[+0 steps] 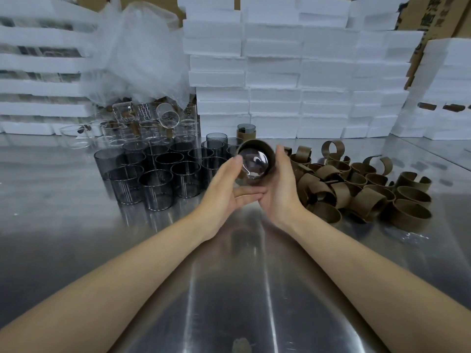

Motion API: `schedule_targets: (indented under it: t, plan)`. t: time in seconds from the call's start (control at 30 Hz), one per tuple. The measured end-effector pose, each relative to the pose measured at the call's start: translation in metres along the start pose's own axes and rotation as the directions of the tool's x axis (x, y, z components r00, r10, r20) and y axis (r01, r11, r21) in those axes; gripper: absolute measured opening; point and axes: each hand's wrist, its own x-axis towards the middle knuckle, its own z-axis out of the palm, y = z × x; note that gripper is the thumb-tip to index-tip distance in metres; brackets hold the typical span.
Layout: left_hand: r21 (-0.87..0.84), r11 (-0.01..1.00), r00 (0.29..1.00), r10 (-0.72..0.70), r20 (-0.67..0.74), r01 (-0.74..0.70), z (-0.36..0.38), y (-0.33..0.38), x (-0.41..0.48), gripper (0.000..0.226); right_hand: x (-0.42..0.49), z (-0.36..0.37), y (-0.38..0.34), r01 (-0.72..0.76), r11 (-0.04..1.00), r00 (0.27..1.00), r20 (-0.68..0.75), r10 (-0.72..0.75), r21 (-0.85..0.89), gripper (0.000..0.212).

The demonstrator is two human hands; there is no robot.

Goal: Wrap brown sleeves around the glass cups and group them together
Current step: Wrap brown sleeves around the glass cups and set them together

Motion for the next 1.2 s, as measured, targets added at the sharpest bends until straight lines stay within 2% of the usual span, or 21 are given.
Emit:
schedule_targets:
  t: [0.13, 0.23, 0.3, 0.4, 0.5, 0.87, 1.1, 1.2]
  plan:
    - [0.056, 0.996, 0.996, -0.06, -0.064, 0.064, -0.011, 0.007, 0.004, 0.075, 0.001, 0.006, 0.0, -0.044, 0.999, 0.999, -0.019, 0.044, 0.007, 0.051]
    - [0.04, 0.994, 0.993, -0.098, -0.061, 0.101, -0.012, 0.01, 0.003, 0.076, 0.004, 0.004, -0.001, -0.066, 0.998, 0.996, -0.065, 0.067, 0.018, 0.05]
    - [0.016, 0.993, 0.992, -0.113, -0.049, 0.114, -0.012, 0.011, 0.002, 0.066, 0.004, 0.002, -0.001, -0.086, 0.996, 0.994, -0.072, 0.086, 0.007, 0.049]
    - [-0.002, 0.992, 0.991, -0.124, -0.039, 0.124, -0.013, 0.012, 0.003, 0.037, 0.005, -0.001, -0.002, -0.084, 0.996, 0.994, -0.065, 0.085, 0.01, 0.038]
    - [-0.003, 0.991, 0.99, -0.135, -0.041, 0.135, -0.013, 0.013, 0.003, 0.027, 0.005, -0.003, -0.003, -0.126, 0.99, 0.99, -0.057, 0.13, 0.07, 0.033]
    - [-0.217, 0.947, 0.97, -0.244, -0.008, 0.236, -0.012, 0.011, 0.004, 0.015, 0.004, -0.001, -0.008, -0.185, 0.974, 0.974, -0.11, 0.199, 0.13, 0.036]
    - [-0.136, 0.973, 0.982, -0.183, 0.048, 0.188, -0.005, 0.01, 0.002, 0.009, 0.007, -0.001, -0.006, -0.161, 0.981, 0.961, -0.209, 0.181, 0.111, 0.04]
    - [-0.135, 0.973, 0.982, -0.188, 0.026, 0.19, -0.007, 0.009, 0.003, 0.009, 0.006, 0.0, -0.003, -0.202, 0.971, 0.958, -0.179, 0.224, 0.131, 0.049]
